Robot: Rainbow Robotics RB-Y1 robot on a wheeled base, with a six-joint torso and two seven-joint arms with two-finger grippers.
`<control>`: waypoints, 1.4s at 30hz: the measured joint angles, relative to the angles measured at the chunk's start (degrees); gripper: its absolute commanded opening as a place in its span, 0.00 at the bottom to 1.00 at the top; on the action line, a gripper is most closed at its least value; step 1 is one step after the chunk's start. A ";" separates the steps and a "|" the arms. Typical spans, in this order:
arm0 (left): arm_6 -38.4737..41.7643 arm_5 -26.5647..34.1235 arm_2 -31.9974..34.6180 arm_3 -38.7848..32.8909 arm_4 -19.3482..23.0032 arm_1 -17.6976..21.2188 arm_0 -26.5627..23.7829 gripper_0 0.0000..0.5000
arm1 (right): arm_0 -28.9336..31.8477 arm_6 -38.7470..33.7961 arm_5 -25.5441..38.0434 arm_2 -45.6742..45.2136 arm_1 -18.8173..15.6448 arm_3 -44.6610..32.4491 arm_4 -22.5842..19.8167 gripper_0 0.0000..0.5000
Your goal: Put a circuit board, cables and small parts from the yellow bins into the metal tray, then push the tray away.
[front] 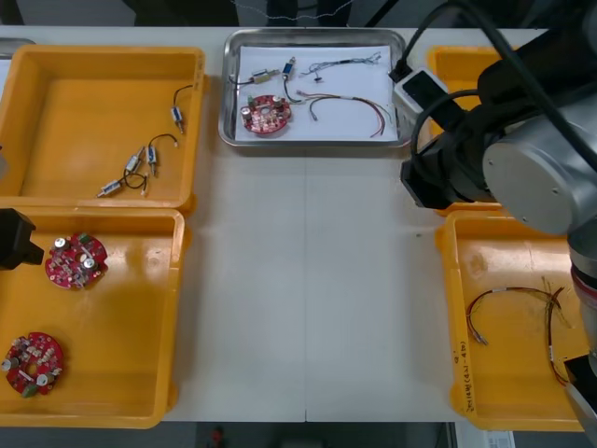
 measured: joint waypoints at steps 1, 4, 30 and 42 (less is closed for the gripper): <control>0.00 0.00 0.00 0.00 0.00 0.00 0.00 1.00 | 0.83 -0.16 0.00 -1.07 -0.55 -0.54 -1.05 1.00; 0.00 0.00 0.00 0.00 -0.01 0.00 0.01 1.00 | 3.62 -1.90 0.01 -4.62 -2.40 -1.31 -4.61 1.00; 0.00 0.00 0.01 -0.05 -0.02 0.02 0.02 1.00 | 22.43 -11.70 0.02 -35.93 -13.59 4.86 -24.78 1.00; 0.00 0.00 0.01 -0.06 -0.03 0.02 0.02 1.00 | 22.44 -11.73 0.02 -38.79 -15.17 9.44 -29.17 1.00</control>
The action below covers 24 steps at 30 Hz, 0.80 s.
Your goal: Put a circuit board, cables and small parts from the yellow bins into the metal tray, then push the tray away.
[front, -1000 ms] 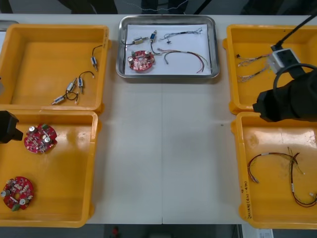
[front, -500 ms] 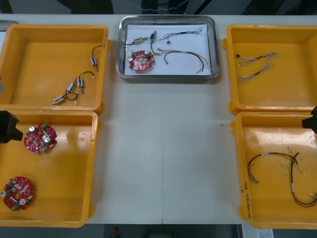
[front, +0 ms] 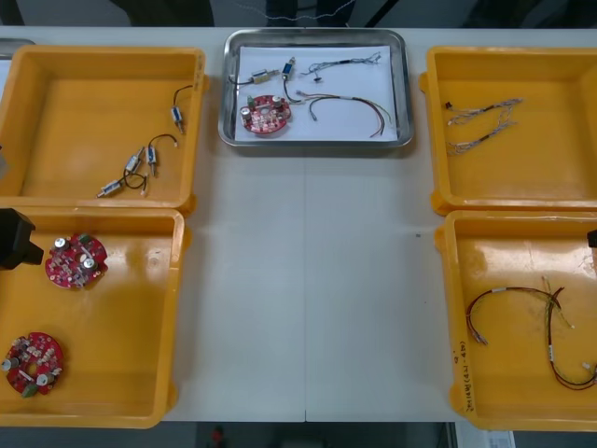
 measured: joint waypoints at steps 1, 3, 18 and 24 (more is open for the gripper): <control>0.00 0.00 0.00 0.00 0.00 0.00 0.00 1.00 | 0.00 0.00 0.00 0.00 -0.21 0.00 -0.01 1.00; 0.00 0.00 0.00 0.00 0.00 0.00 0.00 1.00 | 0.00 0.00 0.00 0.00 -0.47 0.00 -0.01 1.00; 0.00 0.00 0.00 0.00 0.00 0.00 0.00 1.00 | 0.08 0.00 0.00 0.00 -0.52 -0.01 -0.11 1.00; 0.00 0.00 0.00 0.00 0.00 0.00 0.00 1.00 | 0.09 0.00 0.00 0.00 -0.52 -0.01 -0.14 1.00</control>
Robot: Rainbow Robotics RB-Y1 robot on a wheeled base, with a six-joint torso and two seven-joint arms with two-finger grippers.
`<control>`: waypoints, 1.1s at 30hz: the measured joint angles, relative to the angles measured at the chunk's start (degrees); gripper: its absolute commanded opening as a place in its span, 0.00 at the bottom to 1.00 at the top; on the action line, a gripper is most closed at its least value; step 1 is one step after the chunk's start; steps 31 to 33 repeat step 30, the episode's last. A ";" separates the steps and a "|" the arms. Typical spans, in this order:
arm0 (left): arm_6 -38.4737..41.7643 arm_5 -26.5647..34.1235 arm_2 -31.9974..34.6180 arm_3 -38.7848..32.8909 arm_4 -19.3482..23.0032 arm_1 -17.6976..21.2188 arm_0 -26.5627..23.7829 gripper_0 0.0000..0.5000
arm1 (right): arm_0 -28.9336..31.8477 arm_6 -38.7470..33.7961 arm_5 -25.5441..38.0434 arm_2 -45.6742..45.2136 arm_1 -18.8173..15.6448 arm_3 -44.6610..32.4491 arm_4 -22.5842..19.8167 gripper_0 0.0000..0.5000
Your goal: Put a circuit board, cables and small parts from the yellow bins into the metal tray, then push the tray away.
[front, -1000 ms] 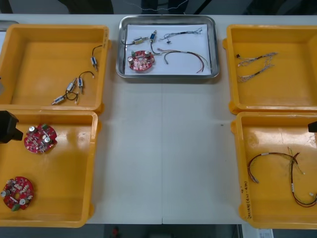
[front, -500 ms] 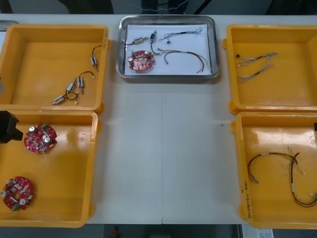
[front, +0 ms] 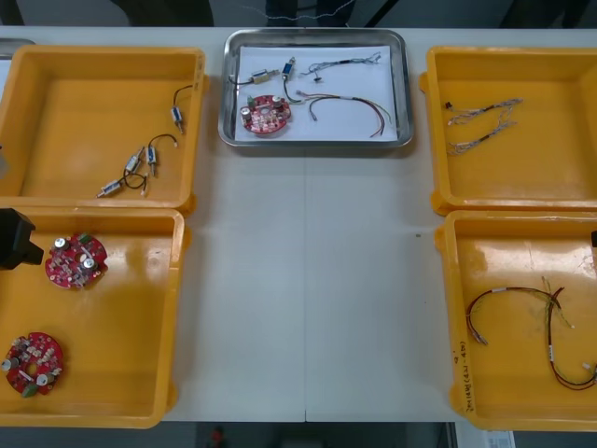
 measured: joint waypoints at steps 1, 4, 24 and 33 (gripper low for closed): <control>0.00 0.00 0.00 0.00 0.00 0.00 0.00 1.00 | 0.00 0.00 0.00 0.00 0.00 0.00 0.00 1.00; 0.00 0.00 0.00 0.00 0.00 0.00 0.00 1.00 | 0.00 0.00 0.00 0.00 0.00 0.00 -0.01 1.00; 0.00 0.00 0.00 0.00 0.00 0.00 0.00 1.00 | 0.00 0.00 0.00 0.00 0.00 0.00 -0.04 1.00; 0.00 0.00 0.00 0.00 0.00 0.00 0.00 1.00 | 0.00 0.00 0.00 0.00 0.00 0.00 -0.05 1.00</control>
